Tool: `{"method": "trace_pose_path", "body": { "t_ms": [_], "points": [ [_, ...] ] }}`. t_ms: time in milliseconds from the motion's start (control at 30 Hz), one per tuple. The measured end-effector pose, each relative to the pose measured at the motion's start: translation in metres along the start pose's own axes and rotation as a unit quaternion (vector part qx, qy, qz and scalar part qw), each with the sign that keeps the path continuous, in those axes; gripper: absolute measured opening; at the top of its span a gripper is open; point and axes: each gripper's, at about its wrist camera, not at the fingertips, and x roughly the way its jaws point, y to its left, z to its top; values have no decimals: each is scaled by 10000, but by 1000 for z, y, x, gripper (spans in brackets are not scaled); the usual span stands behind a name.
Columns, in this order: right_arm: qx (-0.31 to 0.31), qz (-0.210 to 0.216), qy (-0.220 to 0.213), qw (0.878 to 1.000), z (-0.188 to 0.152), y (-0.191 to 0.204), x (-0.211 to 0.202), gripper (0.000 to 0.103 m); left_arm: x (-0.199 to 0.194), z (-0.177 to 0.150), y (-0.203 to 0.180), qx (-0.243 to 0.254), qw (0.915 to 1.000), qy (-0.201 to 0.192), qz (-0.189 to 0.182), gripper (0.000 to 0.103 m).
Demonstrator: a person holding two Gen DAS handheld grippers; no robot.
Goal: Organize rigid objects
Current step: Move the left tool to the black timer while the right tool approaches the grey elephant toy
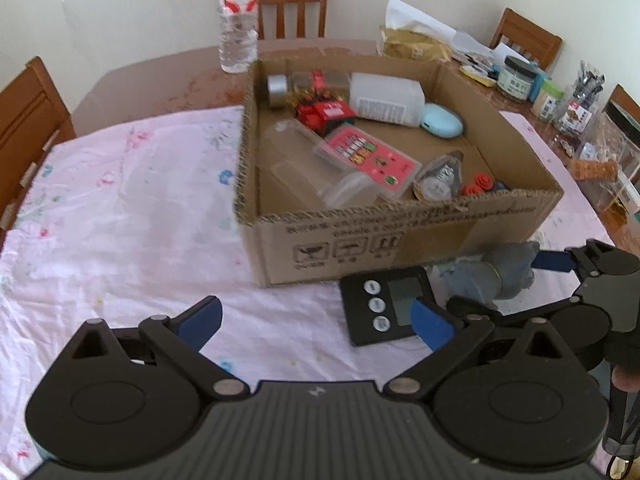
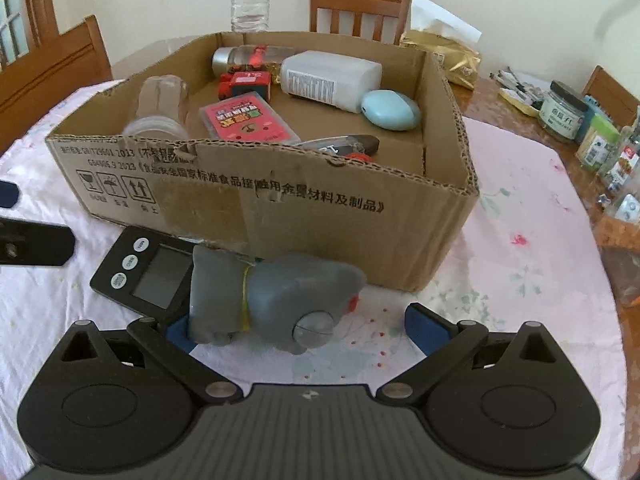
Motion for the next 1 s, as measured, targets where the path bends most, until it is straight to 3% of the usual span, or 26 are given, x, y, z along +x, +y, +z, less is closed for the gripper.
{"method": "trace_pose_path", "body": {
  "t_ms": [533, 800, 1000],
  "points": [
    [-592, 484, -254, 9967, -6, -10, -1, 103, 49, 2, -32, -195, 9987, 383, -284, 100],
    [-647, 536, -241, 9962, -6, -10, 0, 103, 57, 2, -39, 45, 9992, 333, 205, 101],
    [-676, 562, -212, 9959, -5, -11, 0, 103, 51, -4, -24, -43, 9986, 261, 459, 102]
  ]
}}
